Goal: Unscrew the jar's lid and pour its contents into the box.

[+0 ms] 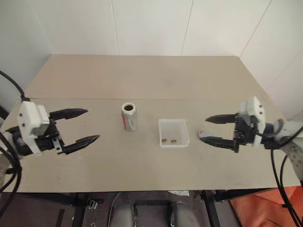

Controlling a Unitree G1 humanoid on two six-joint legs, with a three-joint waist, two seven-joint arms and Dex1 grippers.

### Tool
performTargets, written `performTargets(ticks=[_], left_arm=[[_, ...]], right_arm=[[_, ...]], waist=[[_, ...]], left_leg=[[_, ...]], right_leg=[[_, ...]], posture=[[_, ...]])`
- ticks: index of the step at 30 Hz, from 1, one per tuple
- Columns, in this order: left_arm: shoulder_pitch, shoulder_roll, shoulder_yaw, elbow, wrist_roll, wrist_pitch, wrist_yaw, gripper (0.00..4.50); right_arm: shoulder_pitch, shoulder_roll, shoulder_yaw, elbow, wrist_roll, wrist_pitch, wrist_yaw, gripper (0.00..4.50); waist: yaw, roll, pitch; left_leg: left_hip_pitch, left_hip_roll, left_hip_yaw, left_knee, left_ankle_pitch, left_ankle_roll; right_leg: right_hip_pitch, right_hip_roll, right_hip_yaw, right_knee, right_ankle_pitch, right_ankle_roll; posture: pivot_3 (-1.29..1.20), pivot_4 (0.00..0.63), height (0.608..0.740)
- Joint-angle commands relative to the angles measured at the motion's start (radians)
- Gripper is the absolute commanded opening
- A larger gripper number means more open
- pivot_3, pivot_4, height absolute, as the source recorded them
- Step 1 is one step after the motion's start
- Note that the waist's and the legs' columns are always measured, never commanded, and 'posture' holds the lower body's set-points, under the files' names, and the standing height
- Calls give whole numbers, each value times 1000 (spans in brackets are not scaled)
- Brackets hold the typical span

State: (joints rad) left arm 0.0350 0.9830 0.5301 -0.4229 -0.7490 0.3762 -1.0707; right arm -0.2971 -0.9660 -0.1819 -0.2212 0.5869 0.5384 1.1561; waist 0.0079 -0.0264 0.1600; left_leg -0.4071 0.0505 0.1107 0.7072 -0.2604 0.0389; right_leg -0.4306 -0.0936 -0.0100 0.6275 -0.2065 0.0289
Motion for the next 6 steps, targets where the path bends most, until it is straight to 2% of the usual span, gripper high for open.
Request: performTargets(ticks=[1, 6], left_arm=[[7, -9, 14, -33, -24, 21, 1, 4484], [-32, -4, -12, -15, -20, 46, 9, 4484]], right_arm=[[12, -18, -44, -16, -3, -48, 28, 4500], [55, -1, -50, -110, -14, -19, -54, 4500]], waist=[[-4, 0, 0], [-4, 0, 0]], left_leg=[[1, 0, 0, -1, 0, -1], [2, 0, 1, -5, 1, -2]], right_leg=[[0, 0, 0, 0, 0, 0], [0, 1, 1, 0, -1, -2]], posture=[[0, 150, 740], [0, 150, 740]])
